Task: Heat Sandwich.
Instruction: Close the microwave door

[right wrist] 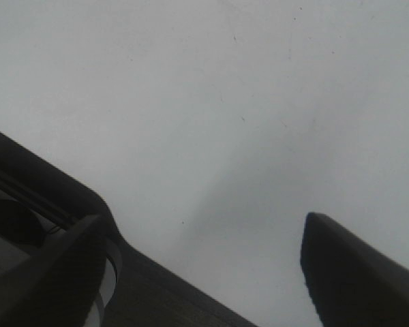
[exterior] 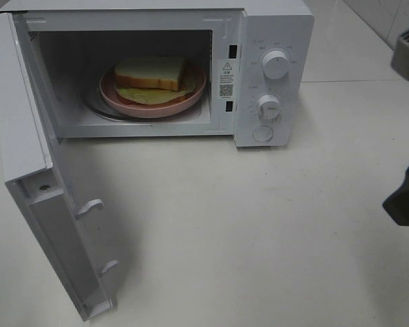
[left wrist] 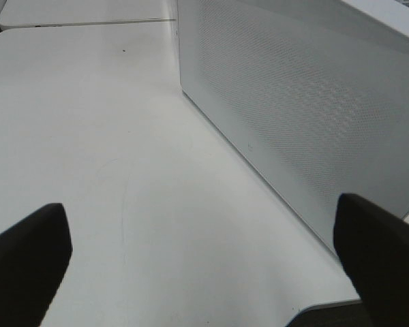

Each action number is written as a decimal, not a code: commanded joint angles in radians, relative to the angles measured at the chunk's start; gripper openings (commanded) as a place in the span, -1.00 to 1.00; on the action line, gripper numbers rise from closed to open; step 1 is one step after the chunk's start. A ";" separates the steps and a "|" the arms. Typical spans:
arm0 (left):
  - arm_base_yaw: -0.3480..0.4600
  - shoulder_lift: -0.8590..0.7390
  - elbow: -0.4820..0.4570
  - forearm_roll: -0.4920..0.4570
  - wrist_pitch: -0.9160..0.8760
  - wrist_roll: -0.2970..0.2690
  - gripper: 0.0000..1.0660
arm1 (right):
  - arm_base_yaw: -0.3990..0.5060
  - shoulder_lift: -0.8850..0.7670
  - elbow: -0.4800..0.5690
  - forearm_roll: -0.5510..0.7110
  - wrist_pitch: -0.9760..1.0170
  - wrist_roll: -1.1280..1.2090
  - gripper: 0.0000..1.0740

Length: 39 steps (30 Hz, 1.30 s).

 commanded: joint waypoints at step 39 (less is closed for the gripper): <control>-0.005 -0.023 0.003 0.003 -0.006 -0.006 0.90 | -0.285 -0.758 0.283 0.015 0.080 0.006 0.42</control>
